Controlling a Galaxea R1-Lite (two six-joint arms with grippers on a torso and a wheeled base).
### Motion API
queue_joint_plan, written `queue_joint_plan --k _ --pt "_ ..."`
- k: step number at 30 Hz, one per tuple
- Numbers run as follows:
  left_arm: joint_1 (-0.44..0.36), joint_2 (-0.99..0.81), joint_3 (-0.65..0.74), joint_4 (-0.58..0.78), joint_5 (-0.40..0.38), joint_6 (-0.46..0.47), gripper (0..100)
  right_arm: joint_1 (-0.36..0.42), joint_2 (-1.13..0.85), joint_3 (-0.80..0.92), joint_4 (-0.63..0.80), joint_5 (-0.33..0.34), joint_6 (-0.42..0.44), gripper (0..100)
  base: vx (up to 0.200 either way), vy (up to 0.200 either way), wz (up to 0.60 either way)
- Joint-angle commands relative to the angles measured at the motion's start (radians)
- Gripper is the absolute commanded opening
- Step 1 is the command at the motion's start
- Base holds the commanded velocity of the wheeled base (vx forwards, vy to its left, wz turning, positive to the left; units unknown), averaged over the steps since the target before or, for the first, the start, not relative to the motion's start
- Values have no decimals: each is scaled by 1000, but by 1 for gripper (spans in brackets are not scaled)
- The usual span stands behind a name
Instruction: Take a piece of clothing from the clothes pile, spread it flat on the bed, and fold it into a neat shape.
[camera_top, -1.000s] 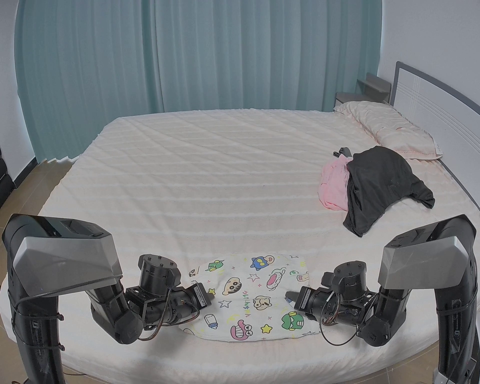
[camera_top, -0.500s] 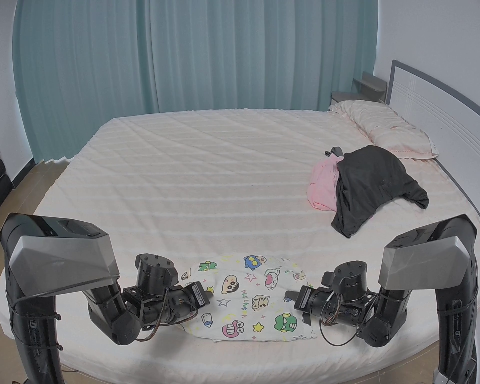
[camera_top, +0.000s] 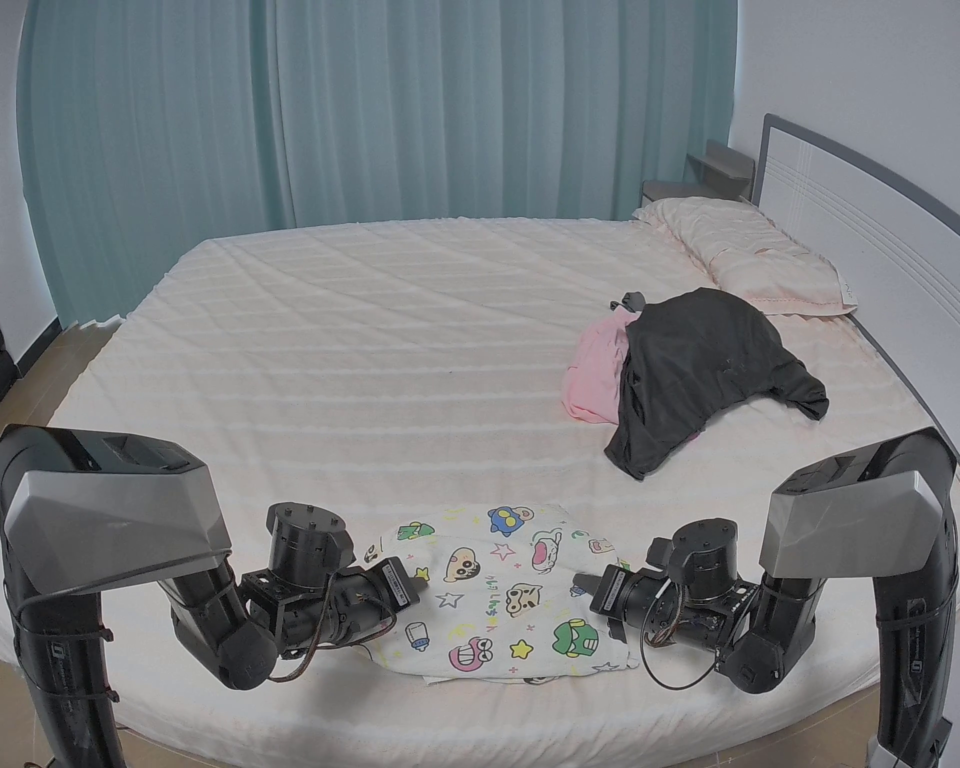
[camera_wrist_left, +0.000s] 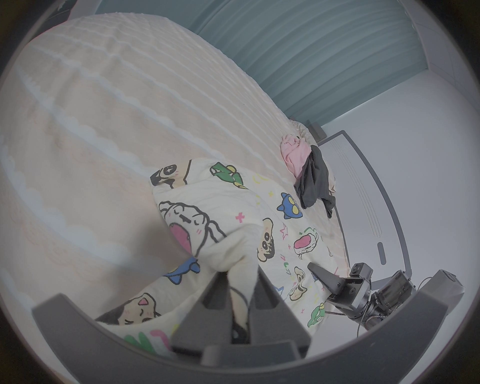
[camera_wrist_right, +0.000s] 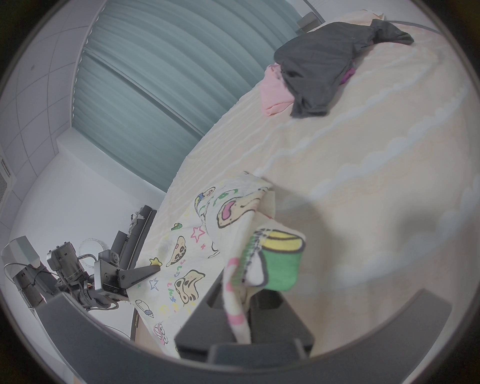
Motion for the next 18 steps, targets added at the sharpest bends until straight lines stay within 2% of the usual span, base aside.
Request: queue_joint_plan --k 1,18 --pt "-1 -4 0 -1 1 0 0 -2 -4 3 -1 0 1 0 0 -200 0" --pt "-3 2 0 -1 1 0 0 -13 -4 1 -1 -2 1 0 0 -200 0"
